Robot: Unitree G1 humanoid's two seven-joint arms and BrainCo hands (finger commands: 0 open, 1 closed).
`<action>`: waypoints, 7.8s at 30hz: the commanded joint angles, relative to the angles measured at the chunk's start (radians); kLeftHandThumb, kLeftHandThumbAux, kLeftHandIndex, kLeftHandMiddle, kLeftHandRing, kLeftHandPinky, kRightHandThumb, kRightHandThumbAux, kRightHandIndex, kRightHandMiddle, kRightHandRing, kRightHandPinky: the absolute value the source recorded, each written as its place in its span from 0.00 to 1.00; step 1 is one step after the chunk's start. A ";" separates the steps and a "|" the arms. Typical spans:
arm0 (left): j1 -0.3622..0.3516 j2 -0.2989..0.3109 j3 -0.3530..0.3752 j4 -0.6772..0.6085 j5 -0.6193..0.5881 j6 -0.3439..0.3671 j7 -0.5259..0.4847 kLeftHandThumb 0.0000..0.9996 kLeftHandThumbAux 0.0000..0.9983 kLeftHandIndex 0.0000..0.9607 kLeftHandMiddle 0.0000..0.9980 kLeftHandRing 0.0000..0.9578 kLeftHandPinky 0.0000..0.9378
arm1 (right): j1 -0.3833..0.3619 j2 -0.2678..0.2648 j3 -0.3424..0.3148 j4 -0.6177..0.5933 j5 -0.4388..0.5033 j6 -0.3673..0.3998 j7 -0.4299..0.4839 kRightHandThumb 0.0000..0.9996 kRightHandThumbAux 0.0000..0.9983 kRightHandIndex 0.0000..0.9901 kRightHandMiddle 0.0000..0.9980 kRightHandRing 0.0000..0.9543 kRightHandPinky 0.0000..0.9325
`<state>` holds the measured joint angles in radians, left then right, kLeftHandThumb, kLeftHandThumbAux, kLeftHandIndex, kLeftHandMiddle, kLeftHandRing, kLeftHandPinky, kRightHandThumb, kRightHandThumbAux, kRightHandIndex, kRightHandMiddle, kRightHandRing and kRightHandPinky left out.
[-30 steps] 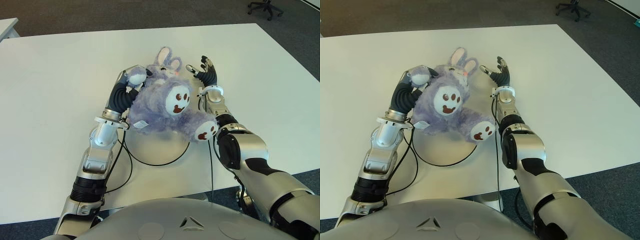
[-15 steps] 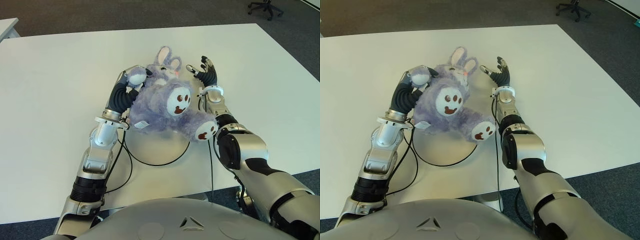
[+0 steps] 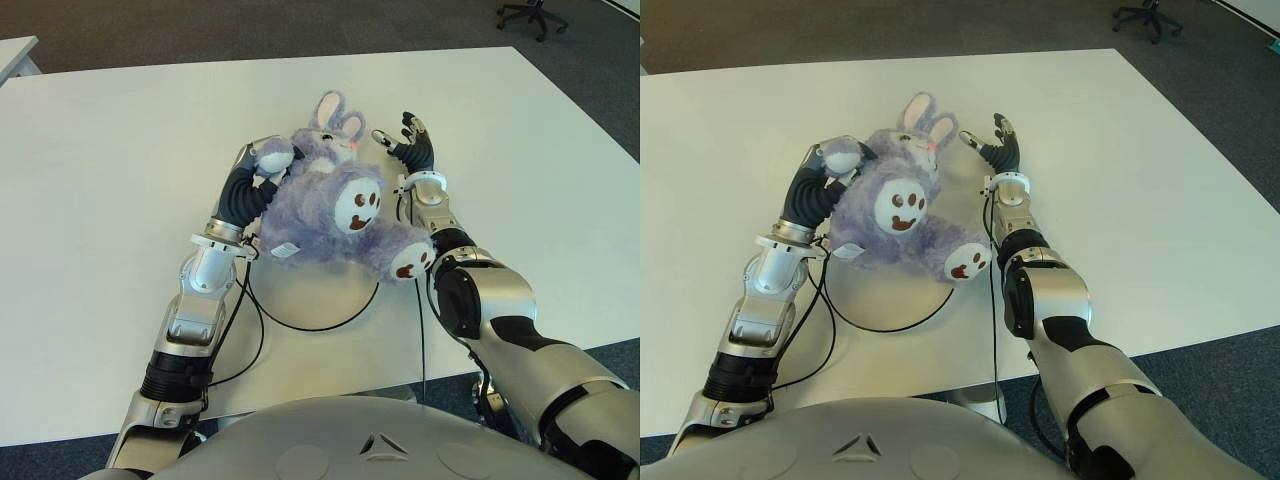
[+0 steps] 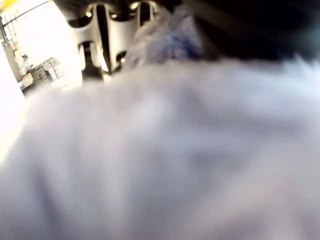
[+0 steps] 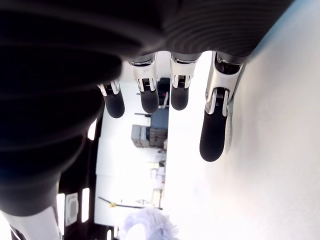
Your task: Put the doll into the plate.
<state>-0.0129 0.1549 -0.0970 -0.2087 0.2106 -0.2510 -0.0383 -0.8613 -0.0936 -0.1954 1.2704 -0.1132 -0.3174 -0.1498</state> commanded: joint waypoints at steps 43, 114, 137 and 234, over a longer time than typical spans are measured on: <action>0.024 0.021 0.016 0.067 0.002 -0.022 -0.006 0.69 0.70 0.42 0.28 0.28 0.27 | 0.124 0.021 -0.002 0.075 0.011 0.081 0.004 0.08 0.73 0.08 0.06 0.04 0.05; 0.011 0.064 0.038 0.109 -0.137 -0.154 -0.076 0.17 0.65 0.10 0.20 0.23 0.22 | 0.118 0.021 -0.001 0.077 0.009 0.087 -0.005 0.09 0.73 0.11 0.07 0.05 0.07; 0.026 0.063 0.074 0.097 -0.148 -0.170 -0.078 0.00 0.47 0.02 0.19 0.19 0.17 | 0.121 0.020 0.002 0.077 0.006 0.085 -0.006 0.09 0.74 0.09 0.05 0.04 0.05; -0.088 0.003 0.222 0.202 -0.377 -0.100 -0.108 0.00 0.38 0.06 0.28 0.26 0.21 | 0.120 0.024 0.002 0.078 0.007 0.087 -0.004 0.08 0.74 0.08 0.05 0.04 0.06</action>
<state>-0.0850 0.1631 0.1129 -0.0398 -0.1509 -0.3604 -0.1344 -0.8519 -0.0960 -0.1952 1.2708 -0.1132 -0.3174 -0.1598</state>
